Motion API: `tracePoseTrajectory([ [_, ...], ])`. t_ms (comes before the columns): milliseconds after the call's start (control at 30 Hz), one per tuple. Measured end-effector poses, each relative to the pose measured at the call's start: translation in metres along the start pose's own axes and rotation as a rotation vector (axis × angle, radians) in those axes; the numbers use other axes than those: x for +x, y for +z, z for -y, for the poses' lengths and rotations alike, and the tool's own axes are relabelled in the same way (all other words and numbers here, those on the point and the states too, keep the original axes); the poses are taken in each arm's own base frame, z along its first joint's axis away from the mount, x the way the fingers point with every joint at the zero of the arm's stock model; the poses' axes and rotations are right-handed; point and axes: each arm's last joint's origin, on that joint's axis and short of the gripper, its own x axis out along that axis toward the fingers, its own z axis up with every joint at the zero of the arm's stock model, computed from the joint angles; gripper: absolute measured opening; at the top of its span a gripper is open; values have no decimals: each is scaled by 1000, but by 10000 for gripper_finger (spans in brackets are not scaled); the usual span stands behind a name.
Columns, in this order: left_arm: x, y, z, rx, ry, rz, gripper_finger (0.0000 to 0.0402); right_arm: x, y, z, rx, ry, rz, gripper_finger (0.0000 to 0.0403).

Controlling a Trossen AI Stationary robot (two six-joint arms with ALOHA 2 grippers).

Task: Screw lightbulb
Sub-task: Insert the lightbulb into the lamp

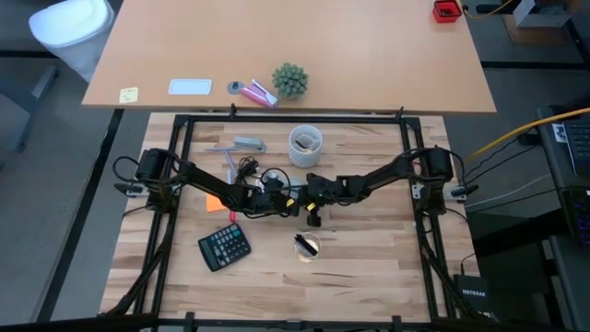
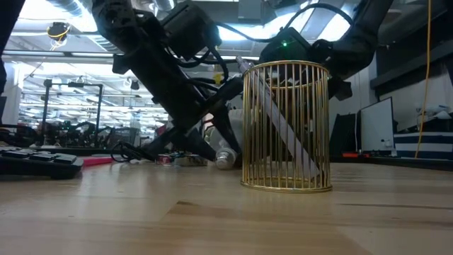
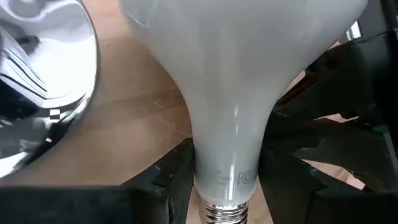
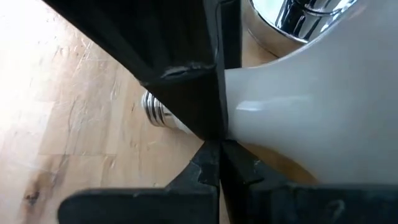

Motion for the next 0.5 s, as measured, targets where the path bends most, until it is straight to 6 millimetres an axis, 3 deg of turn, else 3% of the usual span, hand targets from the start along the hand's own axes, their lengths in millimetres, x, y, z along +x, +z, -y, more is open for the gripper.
tracePoseTrajectory([
  [267, -10, 7, 5, -24, -30, 3, 153, -19, 12, -1, -30, 8, -13, 5],
  [500, -22, 14, 15, -44, -92, 27, 153, -47, 27, -2, -53, 2, 4, 5],
])
